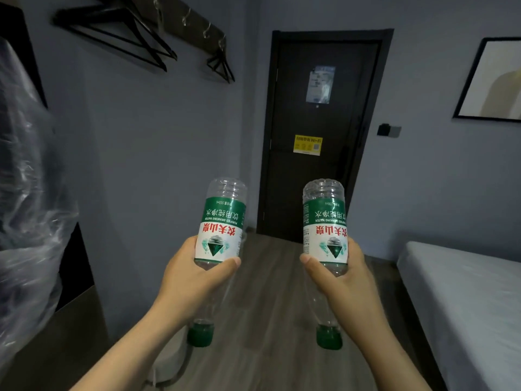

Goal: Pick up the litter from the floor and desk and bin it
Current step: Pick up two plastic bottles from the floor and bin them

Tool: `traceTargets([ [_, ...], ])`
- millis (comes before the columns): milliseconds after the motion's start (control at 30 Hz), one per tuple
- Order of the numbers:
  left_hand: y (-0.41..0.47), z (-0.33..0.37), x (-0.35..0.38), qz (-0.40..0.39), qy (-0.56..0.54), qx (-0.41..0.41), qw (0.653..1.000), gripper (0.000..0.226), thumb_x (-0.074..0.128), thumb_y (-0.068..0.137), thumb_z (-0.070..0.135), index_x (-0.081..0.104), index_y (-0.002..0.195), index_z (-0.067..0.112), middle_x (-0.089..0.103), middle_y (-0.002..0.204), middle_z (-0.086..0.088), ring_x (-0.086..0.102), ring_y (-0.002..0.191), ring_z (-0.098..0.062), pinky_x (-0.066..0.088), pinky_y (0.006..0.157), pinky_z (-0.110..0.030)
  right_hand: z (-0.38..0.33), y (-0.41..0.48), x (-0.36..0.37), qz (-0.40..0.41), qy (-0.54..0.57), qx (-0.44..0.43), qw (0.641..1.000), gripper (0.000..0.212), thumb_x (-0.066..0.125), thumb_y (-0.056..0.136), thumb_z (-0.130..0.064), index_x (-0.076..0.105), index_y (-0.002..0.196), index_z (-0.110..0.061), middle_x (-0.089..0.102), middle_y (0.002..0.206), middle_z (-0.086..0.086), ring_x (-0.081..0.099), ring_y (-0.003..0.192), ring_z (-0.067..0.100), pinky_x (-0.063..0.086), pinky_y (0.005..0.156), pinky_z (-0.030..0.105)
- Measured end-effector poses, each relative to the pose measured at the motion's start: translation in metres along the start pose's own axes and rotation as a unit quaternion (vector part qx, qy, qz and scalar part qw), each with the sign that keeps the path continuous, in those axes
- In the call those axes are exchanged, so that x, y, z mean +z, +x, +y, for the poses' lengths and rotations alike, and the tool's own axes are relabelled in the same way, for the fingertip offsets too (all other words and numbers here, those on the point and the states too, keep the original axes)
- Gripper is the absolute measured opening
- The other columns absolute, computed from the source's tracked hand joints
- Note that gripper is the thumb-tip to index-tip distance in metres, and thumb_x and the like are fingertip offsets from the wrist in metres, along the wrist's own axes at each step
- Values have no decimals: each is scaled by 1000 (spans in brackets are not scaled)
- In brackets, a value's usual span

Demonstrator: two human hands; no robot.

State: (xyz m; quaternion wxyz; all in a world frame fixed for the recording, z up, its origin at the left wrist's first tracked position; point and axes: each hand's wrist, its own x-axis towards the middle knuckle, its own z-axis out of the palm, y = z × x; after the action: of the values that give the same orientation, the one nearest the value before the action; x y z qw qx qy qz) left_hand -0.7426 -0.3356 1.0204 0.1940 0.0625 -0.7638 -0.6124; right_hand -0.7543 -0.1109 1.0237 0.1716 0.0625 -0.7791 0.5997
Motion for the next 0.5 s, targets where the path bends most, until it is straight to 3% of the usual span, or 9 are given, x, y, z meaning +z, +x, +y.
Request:
traceTargets([
  [167,65,-13,46,36,11,-22,999,41,77,56,33,59,93,24,68,81,4,66,74,-14,48,59,-27,32,88,-6,-36,4,-2,999,45,73,80,-35,46,115,-41,64,95,-15,61,81,-10,48,55,11],
  [333,128,-40,81,40,24,-47,998,27,78,75,14,58,91,22,66,82,3,62,71,-10,43,56,-23,71,154,8,-64,7,19,998,41,73,81,-35,46,110,-43,64,90,-14,62,78,-8,48,52,10],
  [500,206,-72,104,40,-10,-74,996,42,79,56,32,61,92,22,70,75,3,66,68,-13,49,58,-28,109,231,42,-75,1,25,997,44,73,81,-34,46,115,-39,63,92,-14,62,78,-9,48,52,11],
])
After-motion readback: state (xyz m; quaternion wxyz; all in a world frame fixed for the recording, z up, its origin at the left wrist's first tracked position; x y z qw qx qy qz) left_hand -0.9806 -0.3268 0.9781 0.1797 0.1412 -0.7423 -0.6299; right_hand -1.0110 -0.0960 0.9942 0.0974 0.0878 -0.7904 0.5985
